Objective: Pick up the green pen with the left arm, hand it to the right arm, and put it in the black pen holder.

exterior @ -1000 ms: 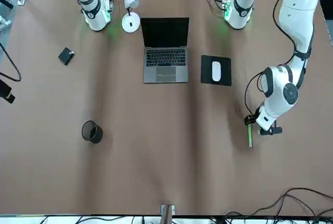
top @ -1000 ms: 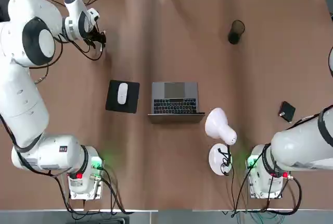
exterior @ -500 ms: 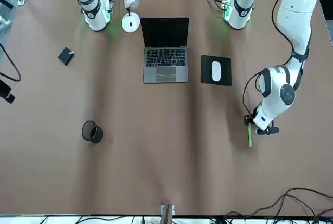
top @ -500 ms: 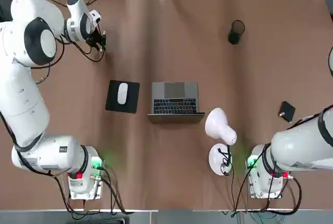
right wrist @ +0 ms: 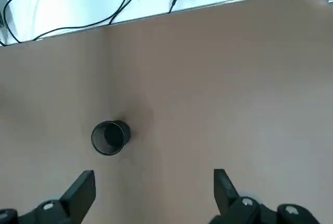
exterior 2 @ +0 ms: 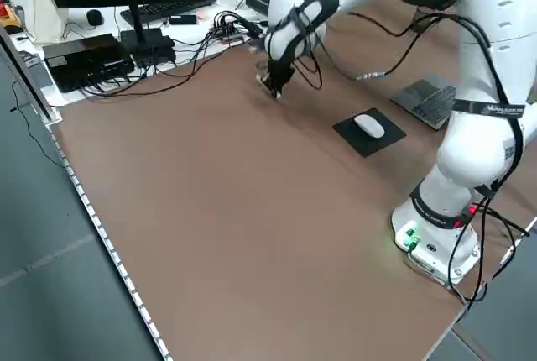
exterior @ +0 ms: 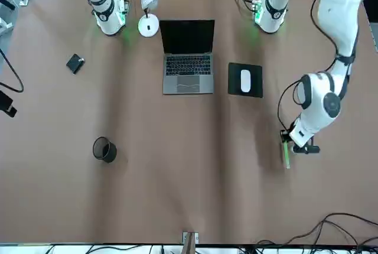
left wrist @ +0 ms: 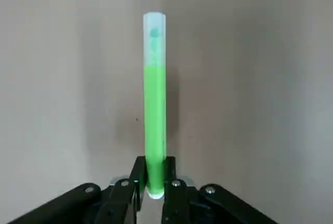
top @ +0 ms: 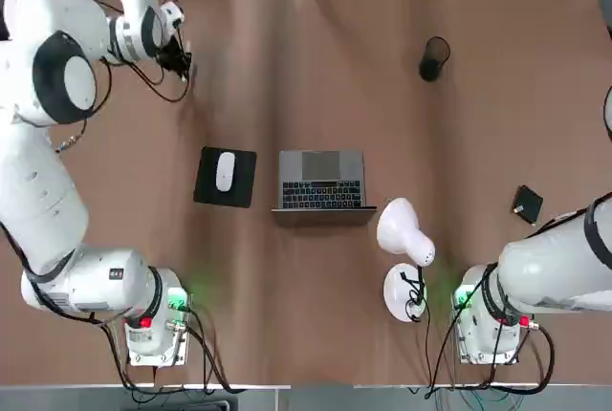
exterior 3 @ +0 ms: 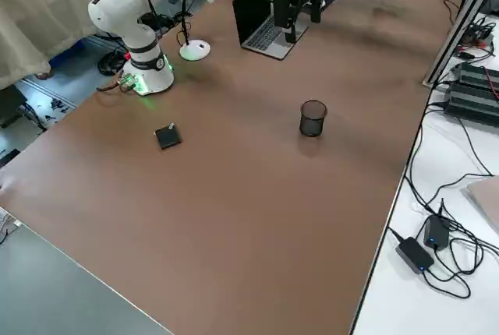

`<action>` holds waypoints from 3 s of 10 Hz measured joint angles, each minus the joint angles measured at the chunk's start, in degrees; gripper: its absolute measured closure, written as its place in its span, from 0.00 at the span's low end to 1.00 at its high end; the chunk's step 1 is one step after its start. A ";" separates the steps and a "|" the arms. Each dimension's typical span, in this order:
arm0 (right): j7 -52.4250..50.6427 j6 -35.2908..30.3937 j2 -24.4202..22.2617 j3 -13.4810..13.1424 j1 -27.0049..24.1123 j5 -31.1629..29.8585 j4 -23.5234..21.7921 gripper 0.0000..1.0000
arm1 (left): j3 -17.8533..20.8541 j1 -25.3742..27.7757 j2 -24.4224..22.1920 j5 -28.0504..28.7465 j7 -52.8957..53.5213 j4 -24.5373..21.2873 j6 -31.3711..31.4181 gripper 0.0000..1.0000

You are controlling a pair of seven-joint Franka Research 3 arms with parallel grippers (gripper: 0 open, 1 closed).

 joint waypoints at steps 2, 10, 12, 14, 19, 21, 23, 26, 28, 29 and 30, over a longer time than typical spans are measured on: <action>0.00 0.00 0.00 0.08 0.01 0.00 0.00 0.00 | -1.58 0.03 -5.72 0.01 8.63 2.55 -2.43 0.82; 12.14 -0.30 0.26 1.37 6.10 4.28 -0.06 0.00 | -11.97 -0.70 -8.43 0.02 28.15 16.87 -17.25 0.82; 28.61 -0.06 1.97 1.77 12.48 7.51 -0.23 0.00 | -15.63 -1.53 -7.49 0.56 30.85 20.04 -20.01 0.82; 40.39 6.30 5.23 2.01 19.54 11.21 -0.23 0.00 | -16.45 -6.85 -5.86 4.34 31.08 22.52 -21.61 0.82; 73.20 23.14 11.57 2.01 34.26 11.82 -0.22 0.00 | -16.46 -17.28 2.21 5.52 30.74 33.38 -24.50 0.82; 79.50 28.50 14.40 1.90 37.42 11.53 -0.25 0.00 | -16.47 -20.03 2.89 5.52 29.13 36.43 -24.65 0.82; 84.76 33.02 17.37 1.81 39.58 9.42 0.09 0.00 | -16.45 -22.26 2.91 5.52 24.25 37.52 -24.78 0.82; 87.35 33.45 18.57 1.51 40.07 8.62 1.98 0.00 | -16.44 -23.43 2.97 5.52 22.85 37.75 -24.78 0.82; 87.37 33.42 18.58 1.36 40.08 8.62 2.10 0.03 | -16.43 -23.72 3.03 5.52 22.82 37.75 -24.77 0.82; 87.41 33.40 18.58 1.36 40.08 8.62 2.10 0.07 | -16.43 -23.76 3.05 5.52 22.50 37.77 -24.77 0.82; 87.42 33.40 18.58 1.36 40.09 8.62 2.11 0.15 | -16.42 -23.77 3.12 5.52 22.07 37.78 -24.77 0.82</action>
